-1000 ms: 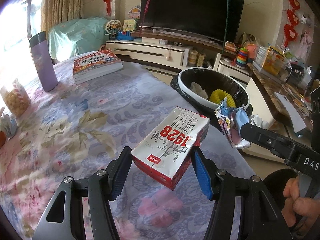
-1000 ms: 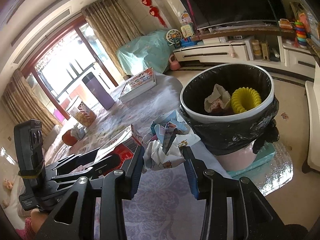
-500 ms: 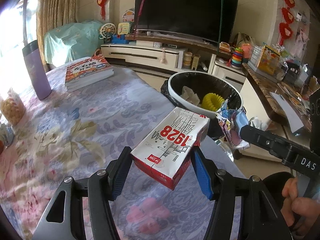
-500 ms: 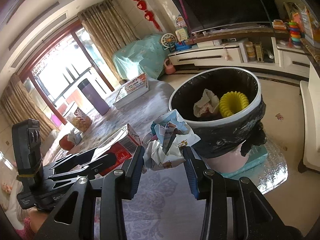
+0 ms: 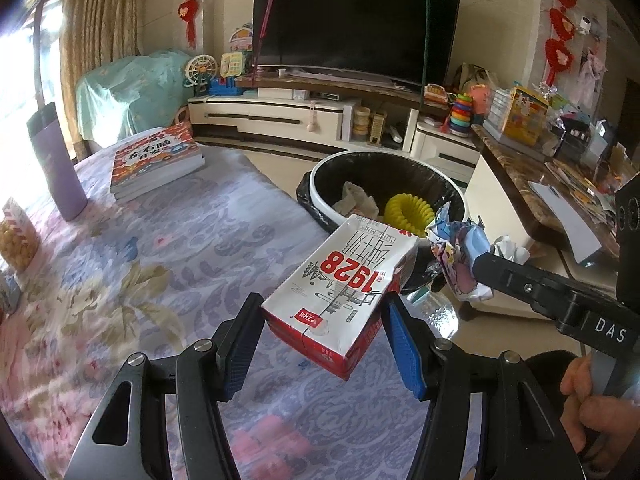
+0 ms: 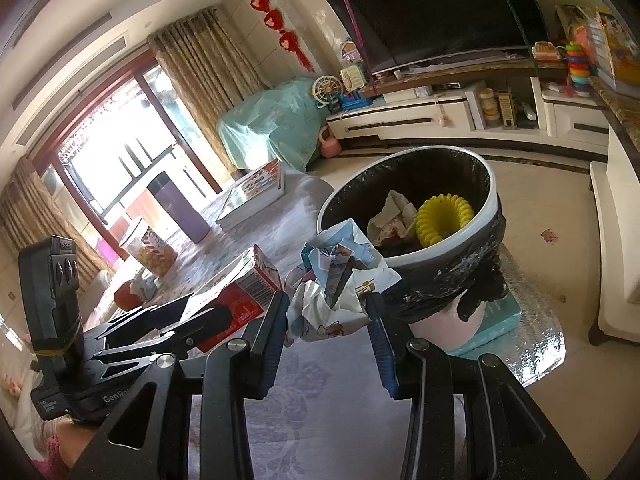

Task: Collect trash
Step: 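Lift the red-and-white box and crumpled wrapper and carry both over the bin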

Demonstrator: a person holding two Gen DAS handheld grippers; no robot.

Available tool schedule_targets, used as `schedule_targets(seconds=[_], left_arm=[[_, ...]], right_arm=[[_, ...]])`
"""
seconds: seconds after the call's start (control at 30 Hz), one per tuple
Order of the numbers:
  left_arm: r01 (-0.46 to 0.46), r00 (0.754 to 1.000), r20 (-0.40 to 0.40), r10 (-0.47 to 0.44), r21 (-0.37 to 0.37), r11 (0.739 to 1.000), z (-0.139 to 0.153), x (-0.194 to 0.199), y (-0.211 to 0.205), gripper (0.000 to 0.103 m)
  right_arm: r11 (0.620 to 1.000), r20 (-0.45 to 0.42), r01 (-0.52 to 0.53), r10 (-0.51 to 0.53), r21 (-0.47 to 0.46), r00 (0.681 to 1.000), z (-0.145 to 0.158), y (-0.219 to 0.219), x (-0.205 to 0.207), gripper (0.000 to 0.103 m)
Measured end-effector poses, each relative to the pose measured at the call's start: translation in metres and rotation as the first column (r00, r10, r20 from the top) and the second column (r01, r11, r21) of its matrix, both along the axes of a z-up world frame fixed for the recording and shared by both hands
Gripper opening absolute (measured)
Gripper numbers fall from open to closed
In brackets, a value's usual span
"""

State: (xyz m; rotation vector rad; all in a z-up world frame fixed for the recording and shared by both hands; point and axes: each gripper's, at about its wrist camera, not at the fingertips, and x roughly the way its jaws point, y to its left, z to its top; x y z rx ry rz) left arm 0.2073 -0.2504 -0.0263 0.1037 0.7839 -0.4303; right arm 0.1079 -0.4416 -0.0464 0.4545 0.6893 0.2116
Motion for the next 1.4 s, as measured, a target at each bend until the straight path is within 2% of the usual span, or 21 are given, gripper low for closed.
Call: schedule_targets(seconds=[1.4], left_arm=[[0.056,0.998,0.024,-0.057,0.017,0.998,0.003,0.035,-0.039,0.059]], right_arm=[[0.998,0.010,0.061,-0.061,-0.009,0.998,0.005,-0.036,0.018,0.040]])
